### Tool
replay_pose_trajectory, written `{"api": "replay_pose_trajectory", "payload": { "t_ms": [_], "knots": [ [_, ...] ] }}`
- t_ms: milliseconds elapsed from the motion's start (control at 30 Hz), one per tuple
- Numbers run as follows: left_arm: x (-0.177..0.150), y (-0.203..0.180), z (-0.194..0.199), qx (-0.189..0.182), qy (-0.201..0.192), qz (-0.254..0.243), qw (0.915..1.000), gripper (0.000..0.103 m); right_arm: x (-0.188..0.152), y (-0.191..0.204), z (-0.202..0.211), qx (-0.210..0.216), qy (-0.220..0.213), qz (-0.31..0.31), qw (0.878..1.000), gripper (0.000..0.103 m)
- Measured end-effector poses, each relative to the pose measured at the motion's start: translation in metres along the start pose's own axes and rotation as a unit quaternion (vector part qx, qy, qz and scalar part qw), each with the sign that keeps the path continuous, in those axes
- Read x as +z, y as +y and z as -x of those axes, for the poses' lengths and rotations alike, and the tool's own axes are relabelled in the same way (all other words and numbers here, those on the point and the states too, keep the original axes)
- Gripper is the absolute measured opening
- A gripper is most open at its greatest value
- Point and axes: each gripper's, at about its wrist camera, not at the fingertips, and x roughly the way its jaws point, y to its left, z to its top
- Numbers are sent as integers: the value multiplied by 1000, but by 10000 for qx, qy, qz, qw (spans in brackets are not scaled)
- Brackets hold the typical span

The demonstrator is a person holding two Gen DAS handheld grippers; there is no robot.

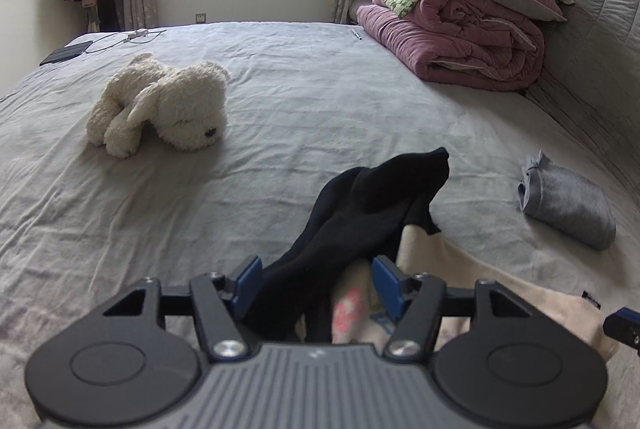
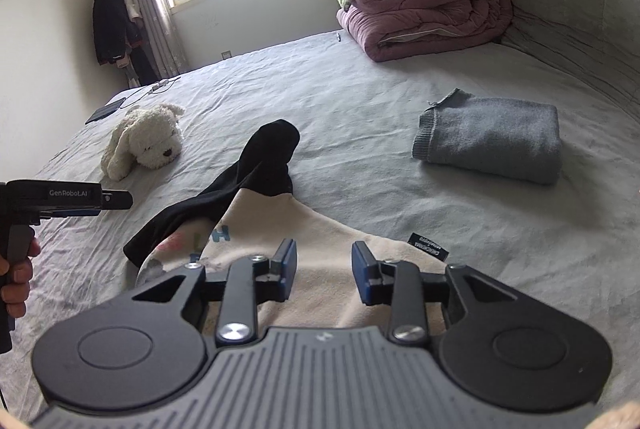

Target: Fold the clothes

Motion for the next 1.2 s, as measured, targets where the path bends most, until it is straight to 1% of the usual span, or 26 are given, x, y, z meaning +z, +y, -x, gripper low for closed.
{"api": "replay_pose_trajectory", "payload": {
  "t_ms": [200,333,400,500,600,667,767,900,967,1033,1100,1200],
  "knots": [
    [-31,21,15,146,232,15,9996,64,-6,22,4,218,122,184,9995,41],
    [-51,32,23,178,401,3,9990,65,-12,41,5,335,211,377,9985,45],
    [-60,37,28,172,455,-4,9988,69,-16,51,4,414,284,460,9977,47],
    [-74,44,34,125,512,13,9986,73,-22,65,3,526,399,626,9959,52],
    [-91,52,37,2,555,107,9984,77,-29,81,0,638,513,843,9931,53],
    [-102,58,34,-154,567,225,9980,78,-34,90,-1,725,597,952,9910,53],
    [-107,61,25,-274,710,237,9968,77,-44,104,-5,937,801,1061,9867,54],
    [-114,64,13,-433,900,253,9947,76,-59,125,-12,1251,1174,1283,9768,54],
    [-113,64,11,-406,956,165,9945,77,-66,135,-14,1378,1311,1446,9710,54],
    [-113,66,7,-341,1025,103,9941,77,-73,147,-17,1521,1466,1613,9640,55],
    [-112,69,3,-305,1110,154,9932,77,-80,157,-21,1668,1631,1742,9567,56],
    [-109,72,-4,-355,1187,245,9920,78,-93,172,-27,1883,1910,2004,9423,57]
  ]
}}
